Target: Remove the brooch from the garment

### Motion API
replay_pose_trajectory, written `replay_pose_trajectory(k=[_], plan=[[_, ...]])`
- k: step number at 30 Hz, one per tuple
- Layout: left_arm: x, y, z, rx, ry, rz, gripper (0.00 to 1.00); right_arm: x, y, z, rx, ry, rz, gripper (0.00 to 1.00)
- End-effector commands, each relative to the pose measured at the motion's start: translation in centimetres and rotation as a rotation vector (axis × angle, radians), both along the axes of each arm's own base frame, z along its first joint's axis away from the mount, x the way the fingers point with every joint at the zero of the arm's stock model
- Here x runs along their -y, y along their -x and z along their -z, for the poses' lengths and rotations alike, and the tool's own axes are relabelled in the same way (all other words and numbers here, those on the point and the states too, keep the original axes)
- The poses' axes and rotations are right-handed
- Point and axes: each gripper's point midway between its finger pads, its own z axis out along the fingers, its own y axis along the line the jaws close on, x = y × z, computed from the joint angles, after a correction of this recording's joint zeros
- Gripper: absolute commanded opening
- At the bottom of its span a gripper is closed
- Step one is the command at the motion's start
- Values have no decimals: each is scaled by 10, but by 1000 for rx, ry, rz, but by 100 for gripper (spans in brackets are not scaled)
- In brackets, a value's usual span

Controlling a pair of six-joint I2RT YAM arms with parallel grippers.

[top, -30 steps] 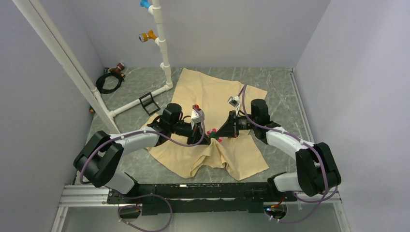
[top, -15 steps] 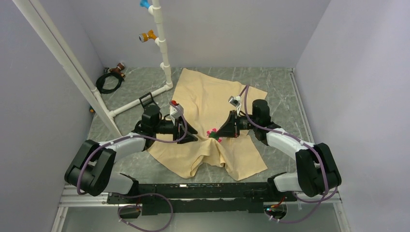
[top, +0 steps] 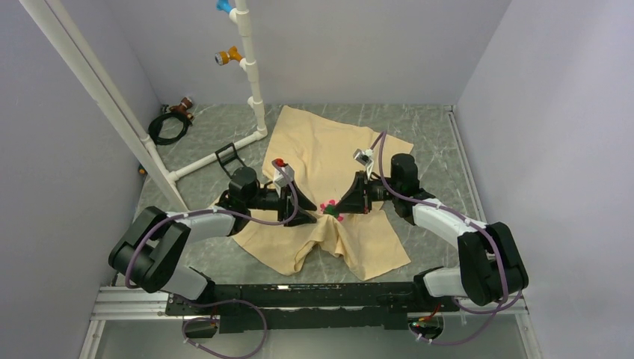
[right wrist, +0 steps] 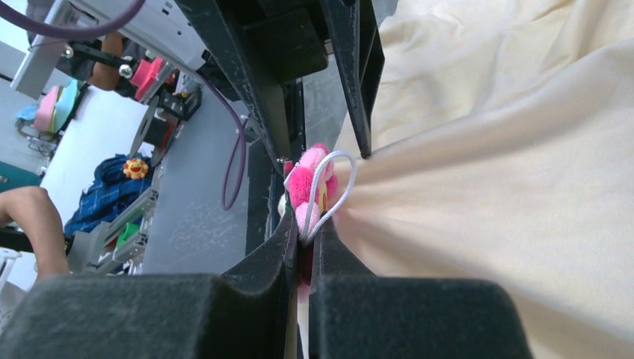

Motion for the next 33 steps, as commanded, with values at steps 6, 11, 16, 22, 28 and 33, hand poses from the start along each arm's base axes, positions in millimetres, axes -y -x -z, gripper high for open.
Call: replay_pose_trajectory(k=[6, 11, 16, 22, 28, 33], plan=[[26, 9, -30, 101, 47, 81, 56, 2, 16, -6, 110, -8, -98, 0], [32, 6, -33, 106, 52, 99, 38, 2, 24, -6, 117, -7, -139, 0], [38, 14, -38, 112, 61, 150, 31, 0, 25, -7, 117, -12, -153, 0], [17, 17, -26, 117, 44, 146, 50, 3, 27, -7, 122, -8, -151, 0], [14, 4, -1, 148, -41, 70, 45, 2, 26, -10, 116, -16, -153, 0], [24, -1, -8, 128, -51, 52, 44, 1, 24, -6, 120, 0, -145, 0]])
